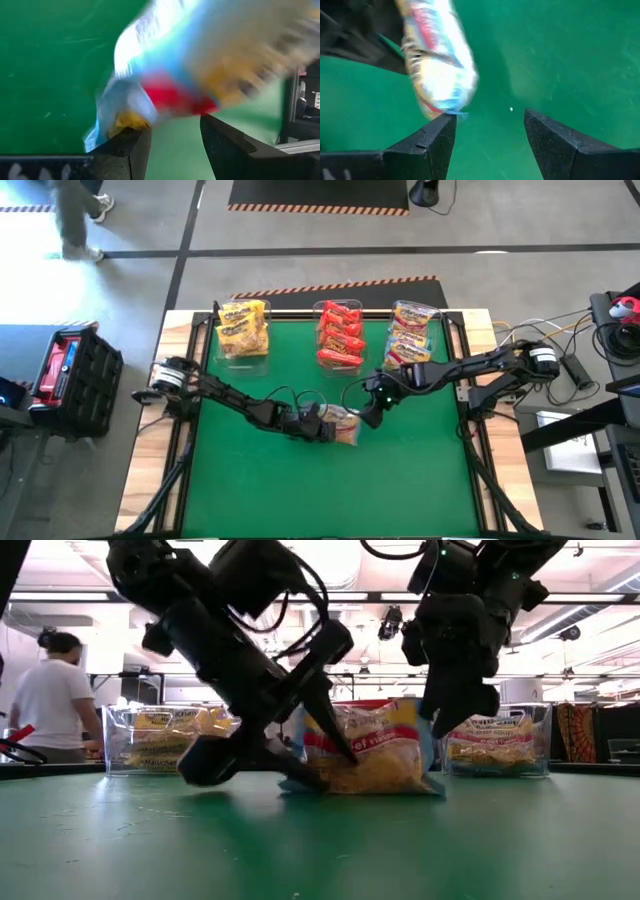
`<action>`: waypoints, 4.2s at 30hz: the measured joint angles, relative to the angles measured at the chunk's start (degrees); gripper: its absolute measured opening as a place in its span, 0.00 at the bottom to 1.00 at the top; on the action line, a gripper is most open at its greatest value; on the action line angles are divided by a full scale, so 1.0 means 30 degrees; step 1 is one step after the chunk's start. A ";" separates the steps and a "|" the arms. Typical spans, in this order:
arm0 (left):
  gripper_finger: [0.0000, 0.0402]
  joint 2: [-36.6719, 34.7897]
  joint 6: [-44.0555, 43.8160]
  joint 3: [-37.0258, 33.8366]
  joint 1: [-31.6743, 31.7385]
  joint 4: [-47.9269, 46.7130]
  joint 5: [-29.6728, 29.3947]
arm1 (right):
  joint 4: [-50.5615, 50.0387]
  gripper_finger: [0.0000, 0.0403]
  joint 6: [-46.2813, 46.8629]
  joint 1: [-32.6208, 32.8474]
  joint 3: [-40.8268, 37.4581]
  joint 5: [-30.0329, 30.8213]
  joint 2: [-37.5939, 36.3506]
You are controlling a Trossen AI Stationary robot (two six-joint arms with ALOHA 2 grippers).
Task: Sort Maruchan noodles
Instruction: Put the blue noodle pack into the right transparent bin
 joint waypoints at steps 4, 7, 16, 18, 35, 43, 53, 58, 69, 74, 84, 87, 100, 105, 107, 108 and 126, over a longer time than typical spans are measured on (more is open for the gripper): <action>0.39 0.0019 -0.0030 0.0006 -0.0037 -0.0309 0.0020 | 0.0639 0.54 0.0217 0.0006 0.0190 0.0444 0.0245; 0.39 0.0015 -0.0030 -0.0017 -0.0001 -0.0314 -0.0145 | 0.0820 0.54 0.0486 0.0000 0.0190 0.0426 0.0271; 0.39 -0.0014 -0.0496 -0.0090 0.0090 -0.0860 -0.0758 | 0.2366 0.58 0.0324 -0.0442 0.0196 -0.1989 0.0271; 0.39 -0.0014 -0.0510 -0.0090 0.0094 -0.0860 -0.0765 | 0.2454 0.60 0.0296 -0.0628 0.0212 -0.2670 0.0271; 0.35 -0.0029 -0.0365 -0.0184 0.0371 -0.1299 -0.0904 | 0.5321 0.71 -0.3099 -0.0925 0.0226 -0.2712 0.1487; 0.33 -0.0029 -0.0336 -0.0192 0.0568 -0.1324 -0.1252 | 0.6215 0.70 -0.3306 -0.0918 0.0727 -0.2724 0.3174; 0.33 -0.0029 -0.0015 -0.0206 0.0633 -0.1283 -0.1296 | 0.6211 0.65 -0.4323 -0.0754 0.2373 -0.3873 0.5364; 0.33 -0.0029 0.0021 -0.0245 0.0633 -0.1072 -0.1327 | 0.5922 0.59 -0.4425 -0.0750 0.2800 -0.4066 0.5653; 0.33 -0.0043 0.0262 -0.0279 0.0604 0.0721 -0.1560 | 0.5213 0.48 -0.4475 -0.0750 0.2820 -0.4132 0.5448; 0.33 -0.0445 0.0729 -0.0308 0.0582 0.0678 -0.1672 | 0.4494 0.48 -0.4483 -0.0736 0.2820 -0.4242 0.5415; 0.33 -0.0746 0.0834 -0.0308 0.0391 0.0641 -0.2122 | 0.4064 0.48 -0.4470 -0.0728 0.2842 -0.4351 0.5408; 0.33 -0.0794 0.0691 -0.0306 0.0172 0.0709 -0.2174 | 0.3998 0.46 -0.4426 -0.0714 0.2842 -0.4359 0.5408; 0.33 -0.1135 -0.1696 -0.0250 -0.1708 -0.0250 -0.2186 | 0.3258 0.24 -0.5454 -0.1020 0.2846 -0.4265 0.4950; 0.33 -0.1253 -0.2529 -0.0250 -0.2074 -0.0546 -0.2790 | 0.1008 0.24 -0.6339 -0.1607 0.3161 -0.4184 0.4123; 0.33 -0.1253 -0.2545 -0.0250 -0.2068 -0.0535 -0.3090 | 0.0004 0.23 -0.6814 -0.1918 0.3408 -0.4161 0.3583; 0.33 -0.1253 -0.2543 -0.0250 -0.2060 -0.0552 -0.3228 | -0.0607 0.23 -0.7066 -0.2093 0.3504 -0.4123 0.3237; 0.33 -0.1253 -0.2470 -0.0439 -0.1968 -0.0908 -0.3811 | -0.5374 0.22 -0.8454 -0.6160 0.3673 -0.4043 -0.3630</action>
